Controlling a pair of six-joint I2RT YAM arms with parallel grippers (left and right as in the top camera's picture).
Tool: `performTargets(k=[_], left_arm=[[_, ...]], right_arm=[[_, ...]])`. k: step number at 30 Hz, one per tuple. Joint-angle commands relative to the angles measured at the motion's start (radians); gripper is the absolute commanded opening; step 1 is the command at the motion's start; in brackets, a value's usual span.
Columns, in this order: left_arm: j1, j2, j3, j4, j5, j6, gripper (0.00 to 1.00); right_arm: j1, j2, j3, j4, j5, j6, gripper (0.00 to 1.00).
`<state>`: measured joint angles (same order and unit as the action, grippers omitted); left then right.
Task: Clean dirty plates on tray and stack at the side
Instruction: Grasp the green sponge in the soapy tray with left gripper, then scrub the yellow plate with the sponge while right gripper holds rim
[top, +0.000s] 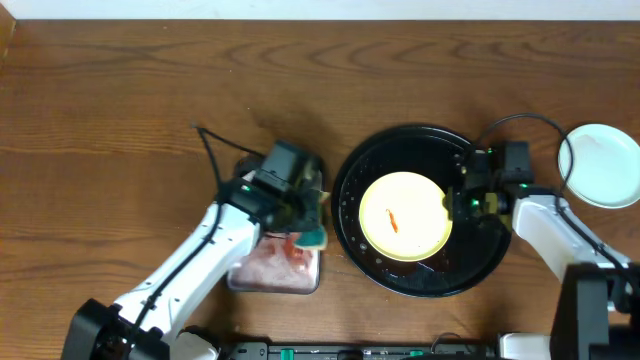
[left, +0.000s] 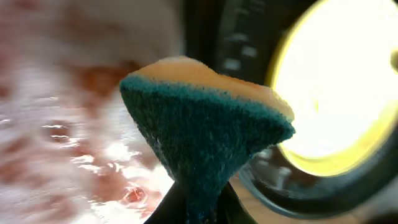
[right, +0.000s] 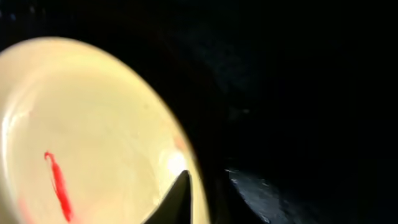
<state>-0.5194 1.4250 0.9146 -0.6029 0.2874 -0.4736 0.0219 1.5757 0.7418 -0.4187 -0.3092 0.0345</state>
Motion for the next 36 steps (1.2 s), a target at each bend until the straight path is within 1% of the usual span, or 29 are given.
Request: performTargets(k=[1,4,9,13,17,19,22,25,28,30,34,36], left_arm=[[-0.076,-0.006,0.024,0.069,0.042,-0.063,0.07],[-0.131,-0.005,0.024,0.164,0.042,-0.117,0.07],[-0.192,0.040,0.024,0.320,0.042,-0.192,0.07],[-0.231,0.142,0.024,0.439,0.043,-0.263,0.07],[-0.275,0.271,0.027,0.547,0.042,-0.301,0.07],[-0.284,0.338,0.038,0.578,0.042,-0.341,0.07],[-0.285,0.423,0.062,0.609,0.043,-0.352,0.07],[-0.285,0.492,0.097,0.608,0.045,-0.350,0.07],[-0.278,0.549,0.127,0.581,0.029,-0.284,0.07],[-0.265,0.570,0.145,0.492,-0.056,-0.253,0.07],[-0.233,0.580,0.179,0.284,-0.289,-0.193,0.07],[-0.217,0.580,0.204,0.194,-0.378,-0.184,0.07]], right_arm=[[0.035,0.048,-0.004,0.013,0.008,-0.023,0.02],[0.041,0.075,-0.004,0.010,0.068,0.015,0.01],[0.043,0.084,-0.004,-0.019,0.069,0.017,0.01],[0.057,0.083,-0.004,-0.055,0.070,0.017,0.01],[0.077,0.083,-0.004,-0.084,0.074,0.017,0.01],[0.082,0.083,-0.004,-0.089,0.074,0.018,0.01],[0.086,0.083,-0.004,-0.095,0.074,0.029,0.01],[0.087,0.083,-0.004,-0.098,0.073,0.028,0.01],[0.090,0.083,-0.004,-0.098,0.073,0.028,0.01],[0.091,0.083,-0.004,-0.098,0.073,0.029,0.01],[0.091,0.083,-0.004,-0.104,0.073,0.028,0.01],[0.091,0.083,-0.004,-0.106,0.073,0.028,0.01]])
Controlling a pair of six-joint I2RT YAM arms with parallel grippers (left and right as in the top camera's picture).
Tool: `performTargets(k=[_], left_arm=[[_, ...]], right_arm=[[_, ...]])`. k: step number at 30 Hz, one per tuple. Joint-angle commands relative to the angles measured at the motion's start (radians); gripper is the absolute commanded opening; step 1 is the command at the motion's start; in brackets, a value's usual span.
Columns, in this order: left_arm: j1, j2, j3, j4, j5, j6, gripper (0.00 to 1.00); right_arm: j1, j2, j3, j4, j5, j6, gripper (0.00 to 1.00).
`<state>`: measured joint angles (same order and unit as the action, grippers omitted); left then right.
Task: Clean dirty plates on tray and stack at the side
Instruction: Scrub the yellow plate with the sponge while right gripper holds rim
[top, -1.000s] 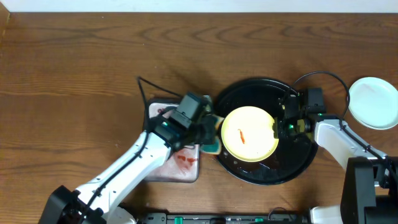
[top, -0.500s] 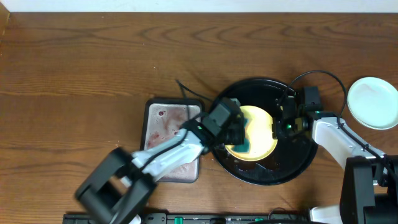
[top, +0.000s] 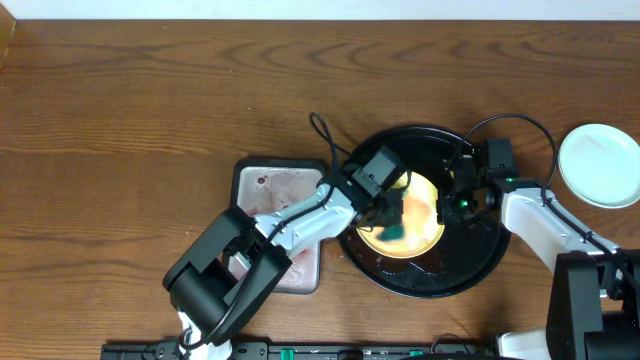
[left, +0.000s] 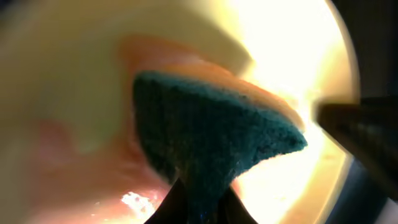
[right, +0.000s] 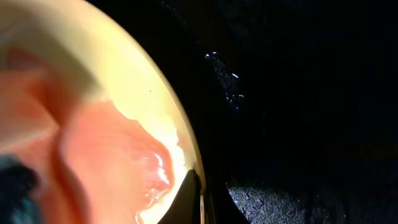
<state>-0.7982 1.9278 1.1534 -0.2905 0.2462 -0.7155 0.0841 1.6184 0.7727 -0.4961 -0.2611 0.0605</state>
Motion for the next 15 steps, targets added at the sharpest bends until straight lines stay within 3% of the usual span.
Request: performTargets(k=[1,7,15], left_arm=[[0.070,0.077,-0.020,-0.166,-0.386,0.058,0.07],[0.076,0.077,0.010,-0.213,-0.408,0.090,0.07],[0.006,0.106,0.010,0.038,0.029,0.023,0.07]], right_arm=[[0.029,0.040,-0.035,-0.032,0.025,0.002,0.01],[0.029,0.040,-0.035,-0.034,0.025,0.002,0.01],[0.029,0.040,-0.035,-0.039,0.025,0.002,0.01]])
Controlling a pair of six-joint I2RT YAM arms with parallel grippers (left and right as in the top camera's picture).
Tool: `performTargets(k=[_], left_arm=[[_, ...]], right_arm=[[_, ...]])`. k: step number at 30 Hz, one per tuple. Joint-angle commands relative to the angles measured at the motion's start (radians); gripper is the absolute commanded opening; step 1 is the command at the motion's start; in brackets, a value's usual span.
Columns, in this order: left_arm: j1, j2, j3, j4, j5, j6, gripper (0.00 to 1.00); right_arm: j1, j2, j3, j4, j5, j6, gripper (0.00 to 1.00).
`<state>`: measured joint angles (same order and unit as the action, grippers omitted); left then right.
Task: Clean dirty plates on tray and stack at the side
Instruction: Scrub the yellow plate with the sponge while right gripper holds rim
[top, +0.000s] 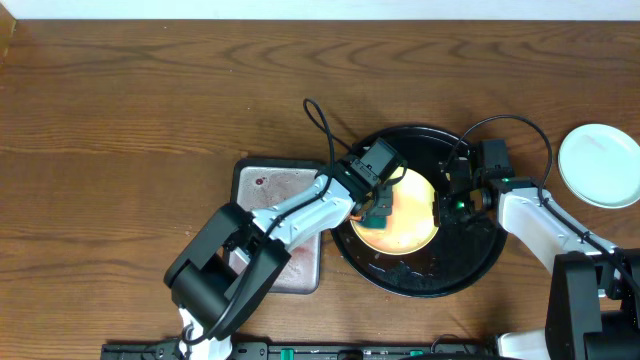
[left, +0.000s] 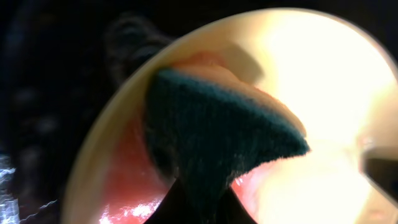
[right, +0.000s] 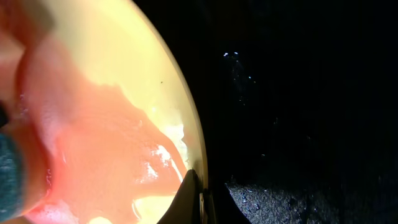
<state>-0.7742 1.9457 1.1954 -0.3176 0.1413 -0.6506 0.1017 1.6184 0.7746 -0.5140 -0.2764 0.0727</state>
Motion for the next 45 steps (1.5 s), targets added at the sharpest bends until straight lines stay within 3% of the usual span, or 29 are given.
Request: performTargets(k=[1,8,13,18,21,30,35,40,45], left_arm=[[-0.031,0.096,-0.032,0.097,0.171,-0.065,0.07],[-0.095,0.148,-0.033,0.208,0.305,-0.156,0.08],[-0.093,0.148,-0.033,0.191,0.423,-0.154,0.08],[-0.083,0.148,-0.032,0.085,0.414,-0.140,0.08],[-0.056,0.148,-0.032,-0.057,0.315,-0.139,0.07],[0.026,0.124,0.017,-0.409,-0.225,-0.140,0.07],[0.030,0.122,0.045,-0.412,-0.363,-0.132,0.07],[0.027,0.125,0.045,-0.297,-0.220,-0.132,0.07],[0.009,0.138,0.045,-0.069,0.137,-0.134,0.07]], right_arm=[[0.011,0.040,-0.037,-0.021,0.040,-0.010,0.01],[0.011,0.040,-0.037,-0.021,0.040,-0.010,0.01],[0.011,0.040,-0.037,-0.018,0.040,-0.010,0.01],[0.011,0.040,-0.037,-0.017,0.040,-0.010,0.01],[0.011,0.040,-0.037,-0.019,0.040,-0.010,0.01],[0.011,0.040,-0.037,-0.017,0.041,-0.010,0.01],[0.011,0.040,-0.037,-0.017,0.042,-0.010,0.01],[0.011,0.040,-0.037,-0.017,0.045,-0.010,0.01],[0.011,0.040,-0.037,-0.017,0.045,-0.010,0.01]])
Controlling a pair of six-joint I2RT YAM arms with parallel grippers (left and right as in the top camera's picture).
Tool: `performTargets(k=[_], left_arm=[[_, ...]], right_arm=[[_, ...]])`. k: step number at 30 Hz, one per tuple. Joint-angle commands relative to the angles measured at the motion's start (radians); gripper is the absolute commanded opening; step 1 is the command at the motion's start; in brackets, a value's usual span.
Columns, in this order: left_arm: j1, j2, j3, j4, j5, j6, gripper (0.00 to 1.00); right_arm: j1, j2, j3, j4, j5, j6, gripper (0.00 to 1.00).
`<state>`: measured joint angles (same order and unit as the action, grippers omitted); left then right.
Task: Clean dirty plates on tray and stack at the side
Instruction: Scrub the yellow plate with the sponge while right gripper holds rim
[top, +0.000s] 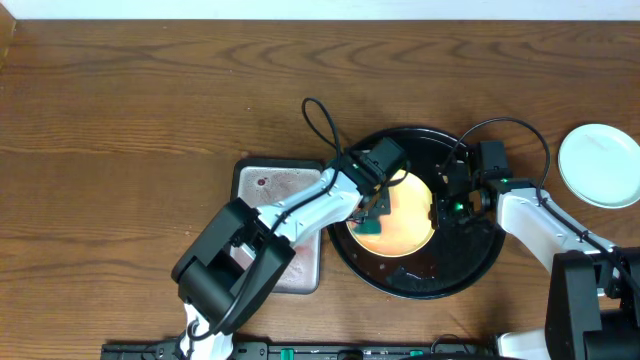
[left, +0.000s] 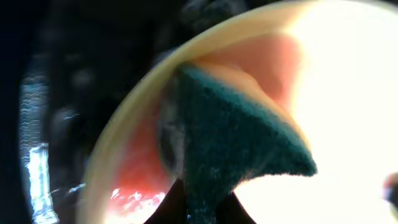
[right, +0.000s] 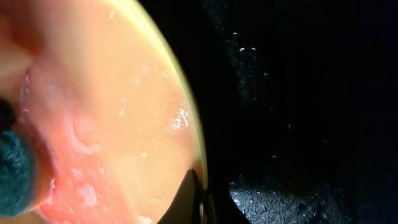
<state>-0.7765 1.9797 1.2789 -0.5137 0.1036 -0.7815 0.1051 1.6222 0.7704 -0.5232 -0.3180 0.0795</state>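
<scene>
A yellow plate (top: 408, 222) smeared with pink-red suds lies in the round black tray (top: 470, 262). My left gripper (top: 372, 218) is shut on a green-and-yellow sponge (left: 236, 140) that presses on the plate's left part (left: 348, 93). My right gripper (top: 441, 205) is shut on the plate's right rim (right: 198, 155), one fingertip (right: 186, 199) over the wet face. The sponge (right: 15, 171) shows at the left edge of the right wrist view.
A clean white plate (top: 598, 166) sits on the table at the far right. A square dish of pink soapy water (top: 272, 205) stands left of the tray, partly under my left arm. Wet drops dot the tray floor (right: 267, 186).
The sponge has shifted slightly on the left half of the plate, and the pink suds now cover more of its face. My right gripper keeps its grip on the rim.
My left gripper first held the sponge over the dish of soapy water while the plate bore a red streak. Then the sponge was on the plate's middle, then on its left side. By now the streak is gone into pink suds spread across the plate.
</scene>
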Motion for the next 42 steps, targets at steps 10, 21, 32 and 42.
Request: performTargets(k=[10,21,32,42], left_arm=[[-0.086,0.115,-0.039,0.311,0.362,-0.060,0.08],[-0.045,0.115,-0.045,0.180,0.245,-0.042,0.08],[0.033,0.115,-0.042,-0.150,-0.356,0.029,0.08],[0.020,0.073,0.043,-0.227,-0.418,0.056,0.07]], right_arm=[[0.008,0.037,-0.033,-0.008,0.086,-0.017,0.01],[0.008,0.037,-0.033,-0.010,0.086,-0.017,0.01],[0.008,0.037,-0.033,-0.008,0.086,-0.017,0.01],[0.008,0.037,-0.033,-0.007,0.086,-0.017,0.01]])
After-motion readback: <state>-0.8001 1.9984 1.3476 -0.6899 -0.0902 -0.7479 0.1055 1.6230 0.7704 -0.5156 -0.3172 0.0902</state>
